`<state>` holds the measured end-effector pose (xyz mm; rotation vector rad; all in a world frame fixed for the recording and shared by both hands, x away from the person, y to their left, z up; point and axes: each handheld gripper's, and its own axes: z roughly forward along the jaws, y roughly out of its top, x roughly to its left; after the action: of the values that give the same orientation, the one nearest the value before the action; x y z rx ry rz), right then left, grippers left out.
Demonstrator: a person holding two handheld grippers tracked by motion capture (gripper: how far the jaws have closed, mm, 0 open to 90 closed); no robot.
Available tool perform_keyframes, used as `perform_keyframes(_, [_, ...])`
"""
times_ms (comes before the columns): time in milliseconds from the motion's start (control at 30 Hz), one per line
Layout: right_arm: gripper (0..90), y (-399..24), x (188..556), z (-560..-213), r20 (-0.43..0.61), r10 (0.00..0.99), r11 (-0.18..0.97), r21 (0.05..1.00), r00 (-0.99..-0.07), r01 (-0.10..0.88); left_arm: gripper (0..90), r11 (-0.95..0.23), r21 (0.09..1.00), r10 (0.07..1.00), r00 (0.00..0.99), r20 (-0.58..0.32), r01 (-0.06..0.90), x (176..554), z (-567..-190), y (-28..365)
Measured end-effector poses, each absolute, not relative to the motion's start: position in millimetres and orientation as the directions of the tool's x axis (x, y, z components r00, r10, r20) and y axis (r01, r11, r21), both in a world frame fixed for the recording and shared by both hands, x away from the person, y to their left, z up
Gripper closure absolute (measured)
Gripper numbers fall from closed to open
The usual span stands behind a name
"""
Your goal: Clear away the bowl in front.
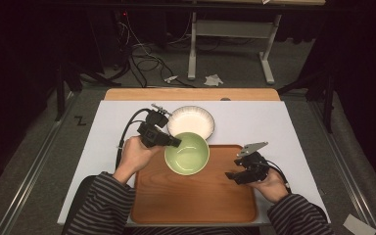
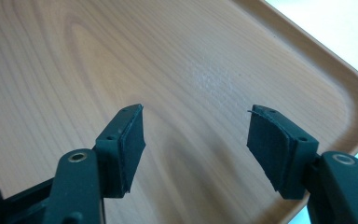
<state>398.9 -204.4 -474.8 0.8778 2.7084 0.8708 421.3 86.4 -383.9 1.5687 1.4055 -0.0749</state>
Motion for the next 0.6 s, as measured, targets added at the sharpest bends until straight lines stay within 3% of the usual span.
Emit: perform_keyframes(600, [37.9,-204,399,-475,0.022,0.581,0.661,0.572,-0.814,0.487,83.4,0.161,0.586,0.725,0.307,-0.616,0.794,413,-402,90])
